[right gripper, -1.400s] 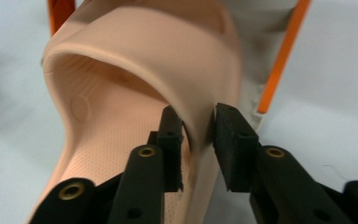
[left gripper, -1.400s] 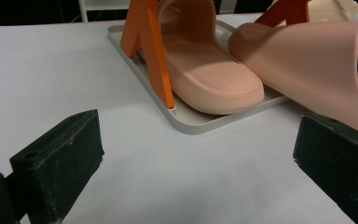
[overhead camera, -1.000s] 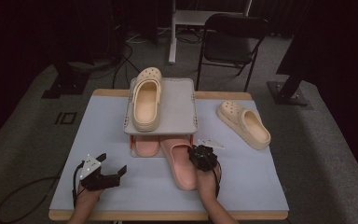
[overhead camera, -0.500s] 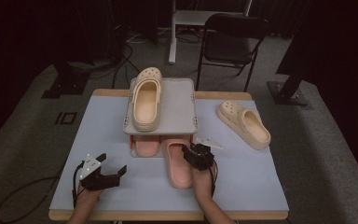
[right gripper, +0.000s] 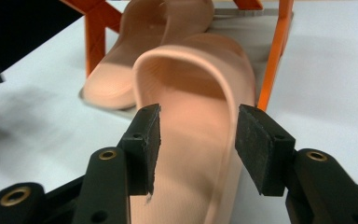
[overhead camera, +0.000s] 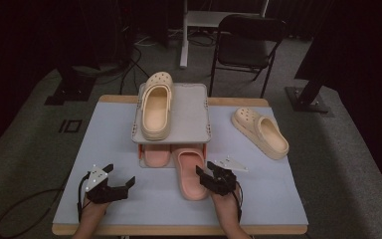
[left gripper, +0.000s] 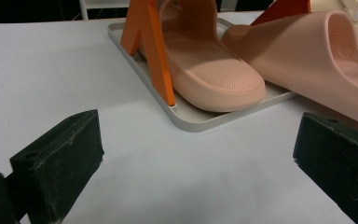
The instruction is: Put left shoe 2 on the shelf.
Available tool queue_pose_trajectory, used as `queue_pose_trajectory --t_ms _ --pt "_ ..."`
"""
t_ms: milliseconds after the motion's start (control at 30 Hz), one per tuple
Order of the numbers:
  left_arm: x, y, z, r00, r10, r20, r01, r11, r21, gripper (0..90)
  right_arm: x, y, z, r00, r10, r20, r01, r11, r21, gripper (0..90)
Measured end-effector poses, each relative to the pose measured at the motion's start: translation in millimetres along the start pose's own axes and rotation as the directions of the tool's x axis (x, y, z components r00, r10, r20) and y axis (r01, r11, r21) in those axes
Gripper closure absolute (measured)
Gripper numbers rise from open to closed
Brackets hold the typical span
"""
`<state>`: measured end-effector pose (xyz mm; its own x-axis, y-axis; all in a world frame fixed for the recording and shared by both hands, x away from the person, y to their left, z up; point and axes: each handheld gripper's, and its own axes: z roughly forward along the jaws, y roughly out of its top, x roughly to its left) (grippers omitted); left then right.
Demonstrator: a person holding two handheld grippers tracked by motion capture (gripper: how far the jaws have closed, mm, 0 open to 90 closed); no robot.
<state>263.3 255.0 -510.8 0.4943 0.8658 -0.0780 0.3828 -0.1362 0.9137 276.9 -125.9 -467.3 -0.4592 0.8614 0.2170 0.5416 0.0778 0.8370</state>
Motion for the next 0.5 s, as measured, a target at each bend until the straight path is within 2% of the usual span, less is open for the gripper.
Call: queue_pose_trajectory --t_ms 133,267,500 --pt "-0.3 0.4 -0.6 1.0 0.003 -0.002 -0.003 1.0 -0.004 1.5 -0.5 -7.1 -11.9 0.9998 -0.008 -0.018 0.008 1.0 0.012 54.4" --pt "-0.6 0.2 -0.1 1.0 0.002 -0.002 -0.002 1.0 -0.001 1.5 -1.2 -15.5 -21.3 0.9994 -0.014 -0.033 0.015 0.999 0.033 64.0" --pt "-0.9 -0.2 -0.1 1.0 -0.002 0.0 0.002 1.0 0.0 1.4 2.7 -33.9 -31.8 0.9965 -0.032 -0.077 0.039 0.995 0.09 76.0"
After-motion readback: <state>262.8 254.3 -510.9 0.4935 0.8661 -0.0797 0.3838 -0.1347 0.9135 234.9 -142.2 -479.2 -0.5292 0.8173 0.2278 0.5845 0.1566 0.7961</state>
